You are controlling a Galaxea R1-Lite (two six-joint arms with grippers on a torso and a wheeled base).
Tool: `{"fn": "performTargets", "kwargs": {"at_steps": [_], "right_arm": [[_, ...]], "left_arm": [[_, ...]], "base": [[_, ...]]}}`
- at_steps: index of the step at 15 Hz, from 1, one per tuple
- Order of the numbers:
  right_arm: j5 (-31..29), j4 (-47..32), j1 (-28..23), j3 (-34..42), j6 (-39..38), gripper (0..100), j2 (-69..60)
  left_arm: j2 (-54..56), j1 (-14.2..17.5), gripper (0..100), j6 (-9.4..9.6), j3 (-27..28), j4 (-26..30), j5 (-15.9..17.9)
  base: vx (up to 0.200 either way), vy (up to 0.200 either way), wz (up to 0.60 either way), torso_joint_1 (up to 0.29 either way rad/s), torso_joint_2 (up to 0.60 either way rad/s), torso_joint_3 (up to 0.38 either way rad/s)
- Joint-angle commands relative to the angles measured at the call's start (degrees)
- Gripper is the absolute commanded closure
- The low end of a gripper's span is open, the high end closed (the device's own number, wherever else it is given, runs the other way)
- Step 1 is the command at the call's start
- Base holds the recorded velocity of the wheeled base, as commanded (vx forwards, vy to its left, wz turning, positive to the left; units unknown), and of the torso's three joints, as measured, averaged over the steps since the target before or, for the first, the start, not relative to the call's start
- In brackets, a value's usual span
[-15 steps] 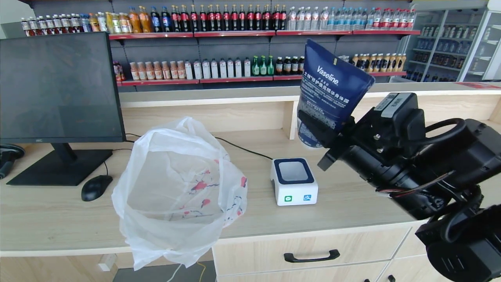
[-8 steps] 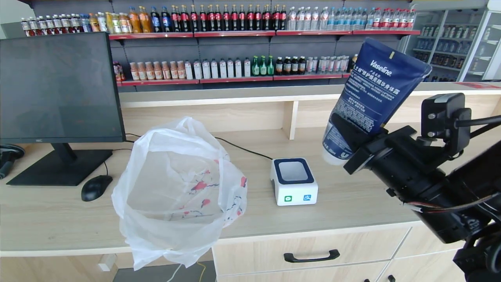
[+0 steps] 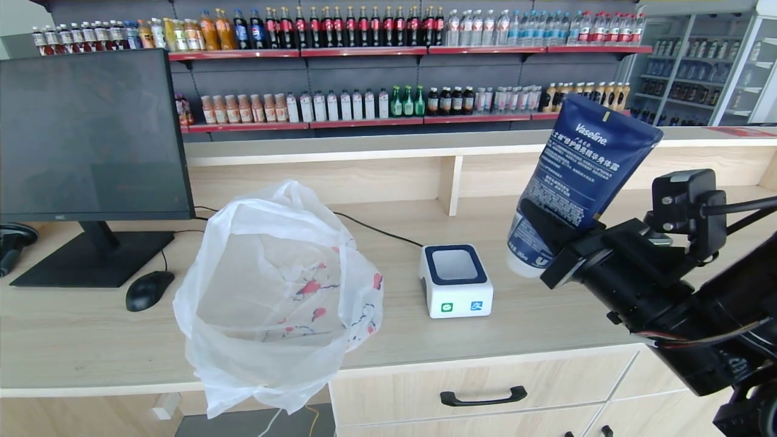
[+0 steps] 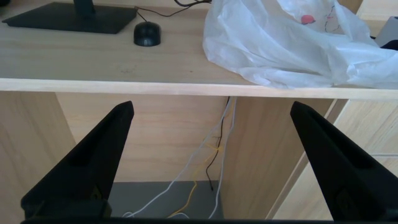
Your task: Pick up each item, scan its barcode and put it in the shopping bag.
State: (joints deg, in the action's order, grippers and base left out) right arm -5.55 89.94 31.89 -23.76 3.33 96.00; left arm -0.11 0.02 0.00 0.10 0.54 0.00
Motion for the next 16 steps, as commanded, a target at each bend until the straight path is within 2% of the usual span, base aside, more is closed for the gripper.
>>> {"fn": "performTargets", "kwargs": {"at_steps": [1,5,16], "right_arm": [[0.01,0.06,-0.87,0.20,0.10,100,-0.11],[0.01,0.06,-0.87,-0.06,0.10,100,0.42],[0.01,0.06,-0.78,0.38,0.10,100,0.68]], "left_arm": [[0.02,0.06,0,0.00,-0.01,-0.01,0.00],[0.02,0.06,0,-0.18,-0.01,-0.01,0.00],[0.02,0.06,0,-0.26,-0.01,-0.01,0.00]], "base": [[0.000,0.000,0.00,0.000,0.00,0.000],[0.000,0.000,0.00,0.000,0.00,0.000],[0.000,0.200,0.00,0.006,0.00,0.000]]}}
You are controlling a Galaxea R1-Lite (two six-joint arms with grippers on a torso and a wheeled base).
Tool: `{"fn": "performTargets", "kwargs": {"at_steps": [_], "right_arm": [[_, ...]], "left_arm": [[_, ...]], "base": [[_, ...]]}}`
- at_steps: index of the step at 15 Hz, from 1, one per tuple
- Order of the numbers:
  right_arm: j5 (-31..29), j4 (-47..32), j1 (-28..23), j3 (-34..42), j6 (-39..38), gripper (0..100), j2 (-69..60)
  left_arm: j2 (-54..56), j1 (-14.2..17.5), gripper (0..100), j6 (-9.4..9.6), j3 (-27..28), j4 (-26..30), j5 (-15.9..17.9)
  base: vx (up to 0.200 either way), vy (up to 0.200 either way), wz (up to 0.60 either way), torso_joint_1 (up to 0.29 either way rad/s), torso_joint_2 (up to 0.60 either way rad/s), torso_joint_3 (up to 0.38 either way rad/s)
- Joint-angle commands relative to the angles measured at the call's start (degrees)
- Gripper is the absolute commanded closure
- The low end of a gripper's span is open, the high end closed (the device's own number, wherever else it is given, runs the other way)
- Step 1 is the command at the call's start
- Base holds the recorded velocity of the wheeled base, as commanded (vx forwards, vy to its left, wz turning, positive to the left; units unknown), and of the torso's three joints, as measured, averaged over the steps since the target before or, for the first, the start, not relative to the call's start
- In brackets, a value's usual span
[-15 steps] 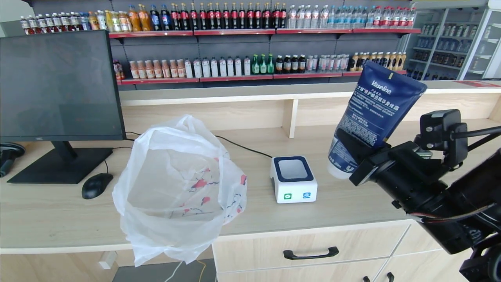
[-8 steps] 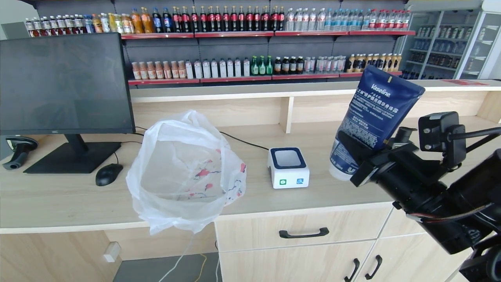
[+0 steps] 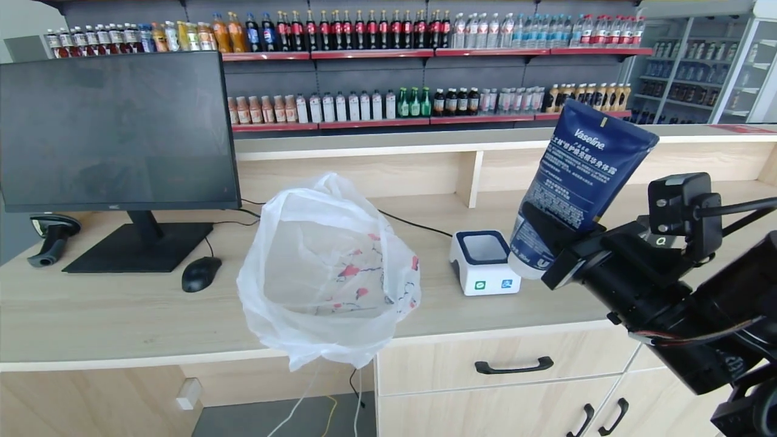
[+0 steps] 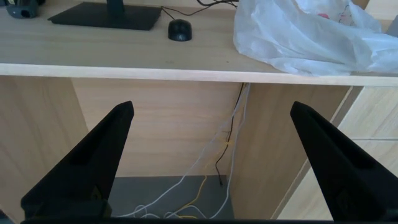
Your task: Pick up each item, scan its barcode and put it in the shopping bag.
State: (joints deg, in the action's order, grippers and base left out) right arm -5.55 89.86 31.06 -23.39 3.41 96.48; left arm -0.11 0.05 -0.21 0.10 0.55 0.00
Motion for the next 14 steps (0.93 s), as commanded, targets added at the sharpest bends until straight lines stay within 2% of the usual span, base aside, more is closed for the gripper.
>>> {"fn": "performTargets", "kwargs": {"at_steps": [1,4,7,14], "right_arm": [[0.01,0.14,-0.04,-0.07,0.01,100,0.29],[0.01,0.14,0.14,-0.07,0.01,100,0.55],[0.01,0.14,0.14,-0.34,0.01,100,0.99],[0.01,0.14,0.40,-0.25,0.01,100,1.17]], "left_arm": [[0.02,0.04,0,-0.06,-0.01,-0.02,0.00],[0.02,0.04,0,0.03,-0.01,-0.02,0.00],[0.02,-0.05,0,0.03,-0.01,-0.02,0.00],[0.02,-0.05,0,0.12,-0.01,-0.02,0.00]], "base": [[0.000,0.200,0.00,0.007,0.00,0.007],[0.000,0.200,0.00,0.001,0.00,0.004],[0.000,0.000,0.00,0.000,0.00,0.000],[0.000,0.000,0.60,0.002,0.00,0.002]]}}
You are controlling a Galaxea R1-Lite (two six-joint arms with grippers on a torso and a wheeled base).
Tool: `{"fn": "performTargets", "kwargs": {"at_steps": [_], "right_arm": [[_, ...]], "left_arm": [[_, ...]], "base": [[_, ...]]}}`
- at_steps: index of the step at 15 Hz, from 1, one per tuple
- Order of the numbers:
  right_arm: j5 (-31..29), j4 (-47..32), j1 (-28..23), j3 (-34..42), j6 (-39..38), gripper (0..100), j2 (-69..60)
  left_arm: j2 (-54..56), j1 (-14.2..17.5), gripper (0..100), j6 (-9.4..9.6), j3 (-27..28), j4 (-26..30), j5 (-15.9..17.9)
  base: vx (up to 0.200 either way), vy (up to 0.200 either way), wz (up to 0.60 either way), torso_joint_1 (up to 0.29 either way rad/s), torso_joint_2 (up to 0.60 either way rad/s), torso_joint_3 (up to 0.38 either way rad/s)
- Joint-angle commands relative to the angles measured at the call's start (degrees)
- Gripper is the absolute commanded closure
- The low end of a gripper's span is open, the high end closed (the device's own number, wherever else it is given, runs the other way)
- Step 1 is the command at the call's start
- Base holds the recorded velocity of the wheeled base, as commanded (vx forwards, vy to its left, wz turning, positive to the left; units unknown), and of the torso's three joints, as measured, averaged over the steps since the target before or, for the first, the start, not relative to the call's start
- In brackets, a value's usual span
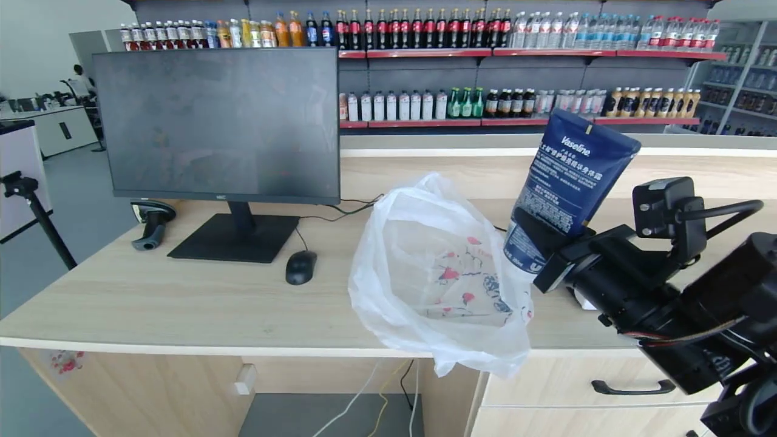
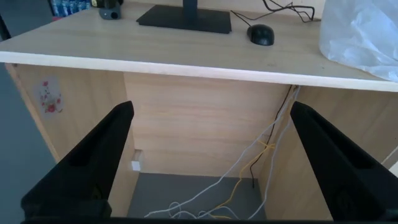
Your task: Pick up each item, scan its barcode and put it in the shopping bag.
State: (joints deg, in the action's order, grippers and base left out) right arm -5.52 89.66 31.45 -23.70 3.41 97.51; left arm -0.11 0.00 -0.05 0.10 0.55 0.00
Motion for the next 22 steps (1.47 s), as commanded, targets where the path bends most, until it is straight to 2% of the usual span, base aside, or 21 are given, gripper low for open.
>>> {"fn": "performTargets", "kwargs": {"at_steps": [1,2,10,14,16,22], "right_arm": [[-0.01,0.34,0.01,0.32,0.01,100,0.13],[-0.01,0.34,0.01,0.32,0.01,100,0.13],[-0.01,0.34,-0.95,0.23,0.01,100,3.21],[-0.01,0.34,-4.56,0.50,-2.18,100,7.17],[-0.01,0.34,-4.73,0.76,-2.18,100,8.31],[-0.01,0.34,-5.96,-2.58,-2.36,100,15.51]], "left_arm": [[0.02,0.09,0,-0.04,-0.01,-0.02,0.00],[0.02,0.00,0,-0.04,-0.01,-0.02,0.00],[0.02,0.00,0,-0.13,-0.01,-0.02,0.00],[0.02,0.00,0,-0.13,-0.01,-0.02,0.00],[0.02,0.00,0,-0.13,-0.01,-0.02,0.00],[0.02,0.00,0,-0.13,-0.01,-0.02,0.00]], "base": [[0.000,0.000,0.60,0.012,0.01,-0.007],[0.000,0.000,0.60,-0.002,-0.01,0.007],[0.000,0.000,0.00,0.000,0.00,0.000],[0.000,0.000,0.00,0.000,0.00,0.000],[0.000,0.000,0.00,0.000,0.00,0.000],[0.000,0.000,0.00,0.000,0.00,0.000]]}}
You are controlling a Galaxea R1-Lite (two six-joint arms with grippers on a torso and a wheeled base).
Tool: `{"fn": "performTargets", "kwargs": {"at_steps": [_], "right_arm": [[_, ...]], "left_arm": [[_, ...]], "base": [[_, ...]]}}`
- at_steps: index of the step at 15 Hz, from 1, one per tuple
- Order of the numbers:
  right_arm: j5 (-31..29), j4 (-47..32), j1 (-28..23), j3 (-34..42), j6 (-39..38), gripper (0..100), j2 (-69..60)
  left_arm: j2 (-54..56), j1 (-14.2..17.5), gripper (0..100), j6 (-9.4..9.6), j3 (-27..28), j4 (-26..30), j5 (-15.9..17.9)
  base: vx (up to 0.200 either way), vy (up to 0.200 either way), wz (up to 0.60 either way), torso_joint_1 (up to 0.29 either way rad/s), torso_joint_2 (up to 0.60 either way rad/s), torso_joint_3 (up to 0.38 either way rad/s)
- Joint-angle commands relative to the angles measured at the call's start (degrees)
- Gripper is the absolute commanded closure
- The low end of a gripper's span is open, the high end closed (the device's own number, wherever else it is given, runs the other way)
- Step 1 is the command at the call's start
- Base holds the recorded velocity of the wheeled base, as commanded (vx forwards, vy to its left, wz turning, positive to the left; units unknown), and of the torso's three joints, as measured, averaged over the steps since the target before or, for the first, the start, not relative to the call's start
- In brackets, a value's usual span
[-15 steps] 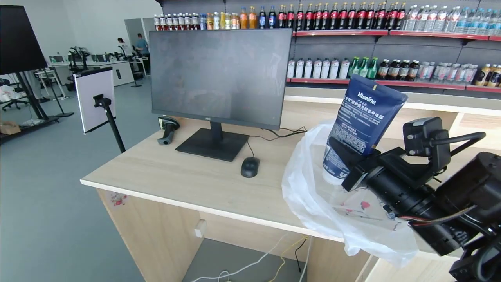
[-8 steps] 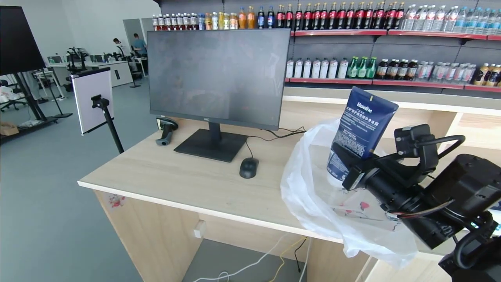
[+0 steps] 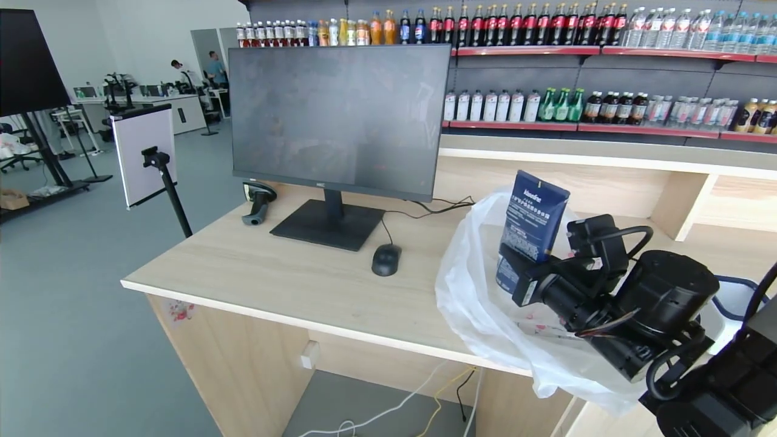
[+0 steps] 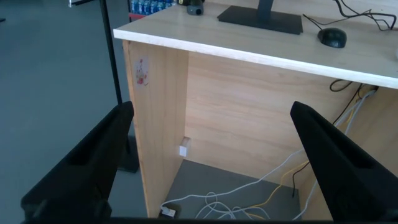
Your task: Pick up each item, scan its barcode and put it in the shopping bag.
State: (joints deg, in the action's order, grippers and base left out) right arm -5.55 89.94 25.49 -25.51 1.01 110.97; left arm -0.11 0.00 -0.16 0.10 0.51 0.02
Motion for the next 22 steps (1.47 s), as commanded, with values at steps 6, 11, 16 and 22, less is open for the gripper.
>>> {"fn": "performTargets", "kwargs": {"at_steps": [6,11,16,22], "right_arm": [[0.01,0.06,-2.29,-2.08,0.04,100,5.04],[0.01,0.06,-2.20,-1.03,0.13,100,5.22],[0.01,0.06,-2.20,-1.12,0.13,100,6.54],[0.01,0.06,-1.94,-1.03,0.13,100,7.68]], "left_arm": [[0.02,0.00,0,-0.02,-0.01,0.02,-0.02],[0.02,0.00,0,0.07,-0.01,0.02,-0.02],[0.02,0.00,0,-0.02,-0.10,-0.16,-0.02],[0.02,0.00,0,-0.02,-0.10,-0.16,-0.02]], "base": [[0.000,0.000,0.00,0.000,0.00,0.000],[0.000,0.000,0.00,0.000,0.00,0.000],[0.000,0.000,0.00,0.000,0.00,0.000],[0.000,0.000,0.00,0.000,0.00,0.000]]}}
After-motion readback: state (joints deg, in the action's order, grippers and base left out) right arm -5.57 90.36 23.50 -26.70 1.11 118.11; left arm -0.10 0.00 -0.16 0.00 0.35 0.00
